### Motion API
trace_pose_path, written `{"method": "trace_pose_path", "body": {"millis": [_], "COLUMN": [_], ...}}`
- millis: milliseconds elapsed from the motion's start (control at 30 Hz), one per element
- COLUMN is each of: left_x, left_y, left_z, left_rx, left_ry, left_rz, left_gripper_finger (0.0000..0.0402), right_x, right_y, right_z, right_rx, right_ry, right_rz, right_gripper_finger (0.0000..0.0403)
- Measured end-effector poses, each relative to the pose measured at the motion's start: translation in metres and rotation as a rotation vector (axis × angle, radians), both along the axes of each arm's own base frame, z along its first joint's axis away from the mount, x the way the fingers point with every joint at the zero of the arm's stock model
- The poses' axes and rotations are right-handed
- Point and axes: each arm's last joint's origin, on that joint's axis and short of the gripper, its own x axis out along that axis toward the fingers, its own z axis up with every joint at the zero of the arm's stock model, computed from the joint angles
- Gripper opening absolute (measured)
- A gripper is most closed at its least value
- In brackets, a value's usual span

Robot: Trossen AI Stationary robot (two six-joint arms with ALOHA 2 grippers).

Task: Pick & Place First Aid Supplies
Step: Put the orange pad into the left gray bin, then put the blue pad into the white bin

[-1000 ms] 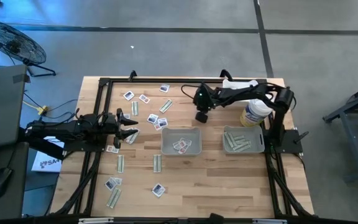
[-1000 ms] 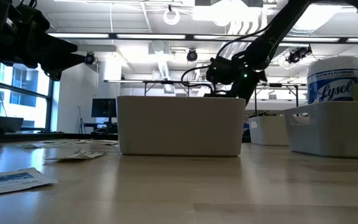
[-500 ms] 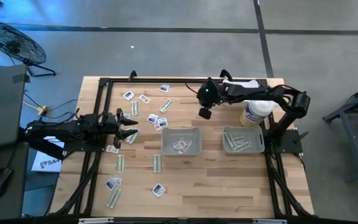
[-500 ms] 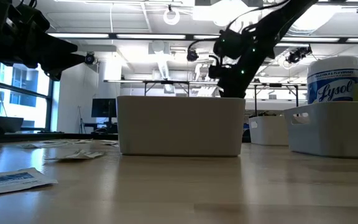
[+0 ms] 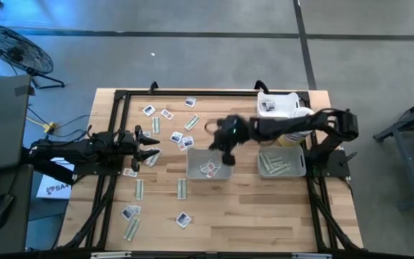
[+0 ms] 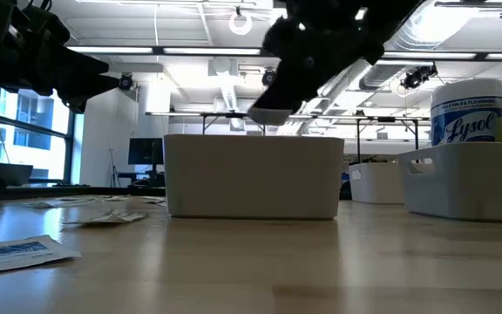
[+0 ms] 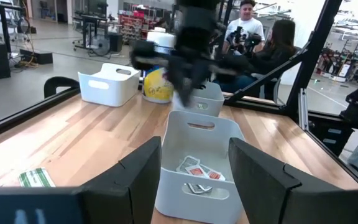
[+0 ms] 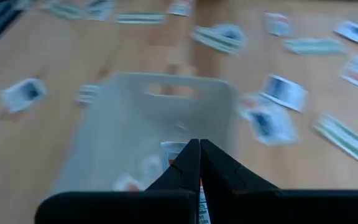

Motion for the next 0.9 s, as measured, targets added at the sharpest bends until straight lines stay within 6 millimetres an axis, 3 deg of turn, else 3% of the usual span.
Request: {"method": "trace_pose_path", "body": {"millis": [133,300,467,667,900], "left_x": [0.000,0.000,0.000,0.000,0.000], "left_y": [0.000,0.000,0.000,0.000,0.000], "left_z": [0.000,0.000,0.000,0.000,0.000], "left_rx": [0.000,0.000,0.000,0.000,0.000], "left_ry": [0.000,0.000,0.000,0.000,0.000], "left_rz": [0.000,0.000,0.000,0.000,0.000], "left_gripper_finger": [0.0186,0.0186,0.0186,0.0186,0.0186], "right_x": [0.013,0.023,0.036,0.043,0.042], "right_y": [0.028,0.043,0.055,0.058,0.060], "right_z": [-0.014,-0.042,-0.056,-0.055,-0.052], "right_rx": [-0.036,-0.078,-0.088,-0.129,-0.157], "right_ry": [-0.024,0.033,0.103,0.200,0.203], "right_rz": [0.041,0.024,-0.018,-0.059,-0.119], "right_gripper_finger": [0.0000,0.0000,0.0001,0.0024,0.0078]}}
